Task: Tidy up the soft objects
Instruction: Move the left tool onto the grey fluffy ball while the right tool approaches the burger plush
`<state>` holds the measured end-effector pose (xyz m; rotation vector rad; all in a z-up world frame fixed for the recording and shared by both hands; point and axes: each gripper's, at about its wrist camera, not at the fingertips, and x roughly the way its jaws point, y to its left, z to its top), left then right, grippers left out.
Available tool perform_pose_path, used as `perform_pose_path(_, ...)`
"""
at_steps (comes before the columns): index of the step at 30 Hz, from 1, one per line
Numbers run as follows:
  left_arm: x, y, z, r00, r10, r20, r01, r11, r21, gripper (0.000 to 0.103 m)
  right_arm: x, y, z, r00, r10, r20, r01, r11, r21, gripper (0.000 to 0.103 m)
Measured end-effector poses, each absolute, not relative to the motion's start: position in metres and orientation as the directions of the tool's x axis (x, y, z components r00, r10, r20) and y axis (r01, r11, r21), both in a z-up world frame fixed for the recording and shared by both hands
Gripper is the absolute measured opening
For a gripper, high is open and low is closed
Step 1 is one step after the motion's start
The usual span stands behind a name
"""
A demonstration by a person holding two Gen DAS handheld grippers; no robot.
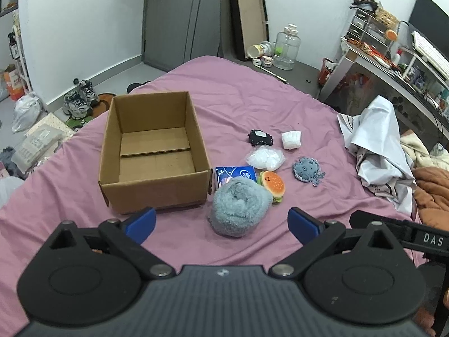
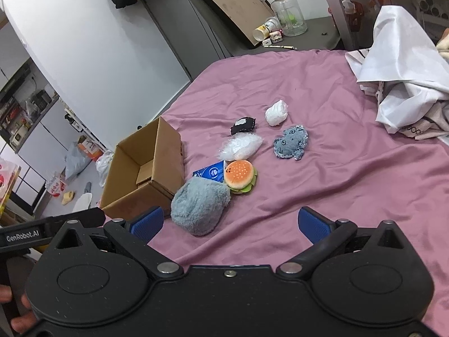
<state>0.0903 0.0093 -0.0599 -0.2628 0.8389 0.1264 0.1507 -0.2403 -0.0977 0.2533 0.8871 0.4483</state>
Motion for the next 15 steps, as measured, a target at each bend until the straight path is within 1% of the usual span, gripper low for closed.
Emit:
perform_pose_path(12,0.114,0.007,-0.078,0.653,0.028,-0.757,-0.254,0.950,-0.183,0.098,0.181,-0.231,-0.109,0.540,0.480,-0.691,-0.253,0.876,0.411,0.103)
perform_pose_path(15,0.120,0.007,-0.083,0.652,0.025,-0.757,-0.263,0.945,-0.195,0.093,0.188,-0.230,-0.111,0.538,0.478,-0.694,-0.248,0.877,0.412,0.103)
